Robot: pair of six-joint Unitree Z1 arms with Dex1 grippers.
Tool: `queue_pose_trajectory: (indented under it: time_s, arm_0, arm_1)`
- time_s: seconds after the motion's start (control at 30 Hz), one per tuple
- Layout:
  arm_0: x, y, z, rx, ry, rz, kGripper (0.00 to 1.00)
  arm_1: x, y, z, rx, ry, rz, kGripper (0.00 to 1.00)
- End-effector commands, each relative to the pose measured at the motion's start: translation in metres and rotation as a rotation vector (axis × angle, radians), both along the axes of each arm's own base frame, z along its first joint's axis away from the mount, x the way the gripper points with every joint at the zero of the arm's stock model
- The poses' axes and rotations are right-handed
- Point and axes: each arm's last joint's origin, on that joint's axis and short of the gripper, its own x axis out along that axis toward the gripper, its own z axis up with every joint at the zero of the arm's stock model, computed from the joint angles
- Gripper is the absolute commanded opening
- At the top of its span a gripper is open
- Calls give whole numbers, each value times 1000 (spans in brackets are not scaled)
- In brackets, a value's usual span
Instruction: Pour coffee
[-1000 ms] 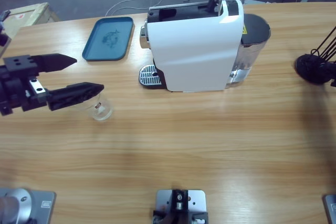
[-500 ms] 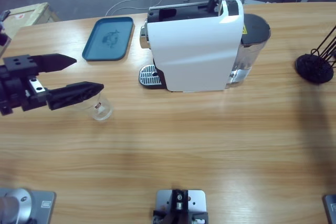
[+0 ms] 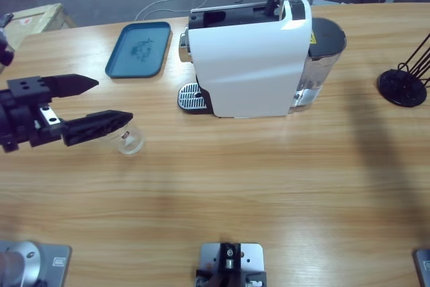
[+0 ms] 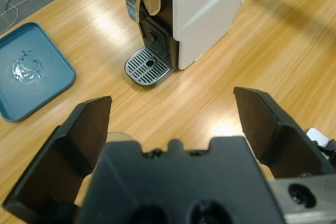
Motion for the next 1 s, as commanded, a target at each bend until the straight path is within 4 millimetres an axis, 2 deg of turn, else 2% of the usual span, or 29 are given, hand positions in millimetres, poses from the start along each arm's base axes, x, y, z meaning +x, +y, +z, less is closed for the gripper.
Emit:
queue_pose_trajectory:
  time_s: [0.03, 0.1, 0.23, 0.37, 0.47, 0.57, 0.73, 1.0]
  arm_0:
    - [-21, 33, -18, 22, -2, 3, 991]
    - [-24, 44, -19, 25, -2, 28, 991]
    - [-27, 46, -18, 10, 1, 9, 991]
    - [-27, 45, -18, 19, -8, -3, 991]
    - [-27, 45, -15, 9, -14, -4, 991]
    - [-27, 45, -15, 5, -18, -5, 991]
    - [-24, 42, -15, 15, -46, -2, 991]
    - [-20, 37, -18, 25, -40, -8, 991]
  arm_1:
    - [8, 144, 6, -334, 14, 759, 0]
    - [22, 177, 19, -388, -2, 868, 0]
    - [48, 236, 38, -417, -6, 1054, 0]
    - [72, 275, 40, -435, -7, 1109, 0]
    - [95, 286, 39, -446, -16, 1082, 0]
    - [110, 294, 28, -481, -1, 1072, 0]
    - [134, 287, 8, -531, 53, 1018, 0]
    - [149, 281, -7, -566, 92, 992, 0]
